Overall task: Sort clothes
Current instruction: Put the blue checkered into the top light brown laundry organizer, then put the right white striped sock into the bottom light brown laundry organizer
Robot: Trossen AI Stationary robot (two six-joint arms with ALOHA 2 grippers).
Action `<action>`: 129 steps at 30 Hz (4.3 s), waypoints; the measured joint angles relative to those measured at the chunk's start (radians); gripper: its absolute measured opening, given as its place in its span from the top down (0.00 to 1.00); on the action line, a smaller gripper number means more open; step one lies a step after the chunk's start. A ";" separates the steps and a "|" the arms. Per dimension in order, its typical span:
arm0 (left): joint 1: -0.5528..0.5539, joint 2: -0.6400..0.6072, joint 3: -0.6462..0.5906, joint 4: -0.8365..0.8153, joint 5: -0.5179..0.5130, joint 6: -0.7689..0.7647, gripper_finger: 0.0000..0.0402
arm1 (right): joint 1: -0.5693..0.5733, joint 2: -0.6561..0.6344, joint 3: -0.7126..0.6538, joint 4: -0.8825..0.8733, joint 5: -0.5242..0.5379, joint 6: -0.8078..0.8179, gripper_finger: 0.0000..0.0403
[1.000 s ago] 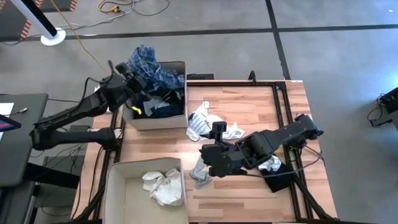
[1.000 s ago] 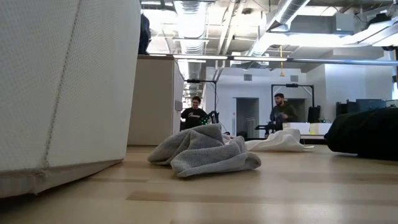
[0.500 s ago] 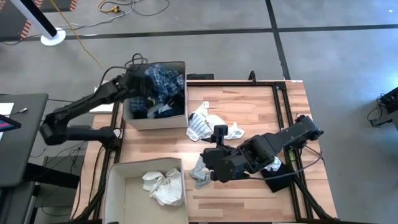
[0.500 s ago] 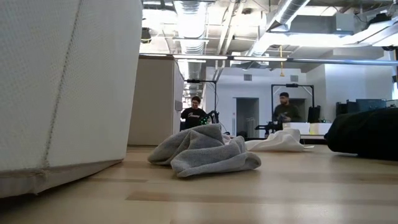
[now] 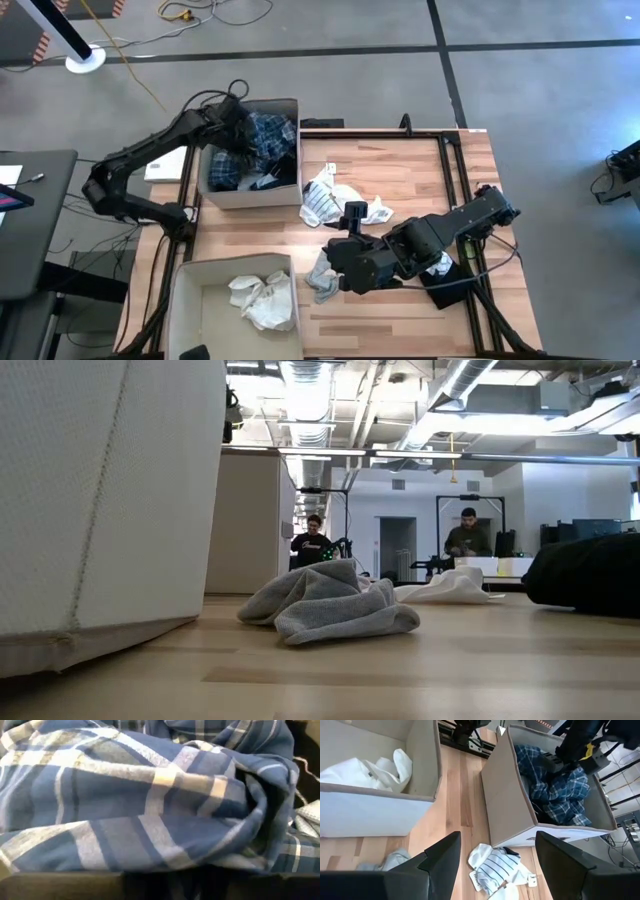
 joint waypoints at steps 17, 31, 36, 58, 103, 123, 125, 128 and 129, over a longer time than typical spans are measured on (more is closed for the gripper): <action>-0.003 -0.110 0.208 -0.141 0.001 -0.003 0.36 | -0.010 0.000 0.000 -0.008 -0.001 -0.008 0.33; -0.099 -0.365 0.229 -0.149 0.054 -0.066 0.36 | -0.129 0.000 0.000 0.013 -0.036 -0.092 0.33; -0.131 -0.422 0.192 -0.153 0.103 -0.091 0.36 | -0.180 0.000 0.000 0.082 -0.119 -0.141 0.33; -0.064 0.120 0.224 -0.234 0.019 -0.138 0.76 | -0.155 -0.001 -0.030 0.112 -0.178 -0.105 0.33; 0.158 0.423 0.579 -0.566 0.180 -0.126 0.90 | -0.053 0.000 -0.030 0.080 -0.173 -0.069 0.33; 0.023 0.065 0.578 -0.550 0.166 -0.115 0.32 | -0.055 0.000 -0.030 -0.057 -0.165 -0.028 0.33; -0.010 0.013 0.578 -0.549 0.165 -0.121 0.32 | -0.055 0.000 -0.030 -0.092 -0.164 -0.010 0.33; -0.070 -0.073 0.578 -0.545 0.165 -0.129 0.33 | -0.057 0.000 -0.030 -0.150 -0.163 0.028 0.33; -0.093 -0.101 0.578 -0.545 0.166 -0.134 0.33 | -0.058 0.000 -0.030 -0.173 -0.163 0.045 0.33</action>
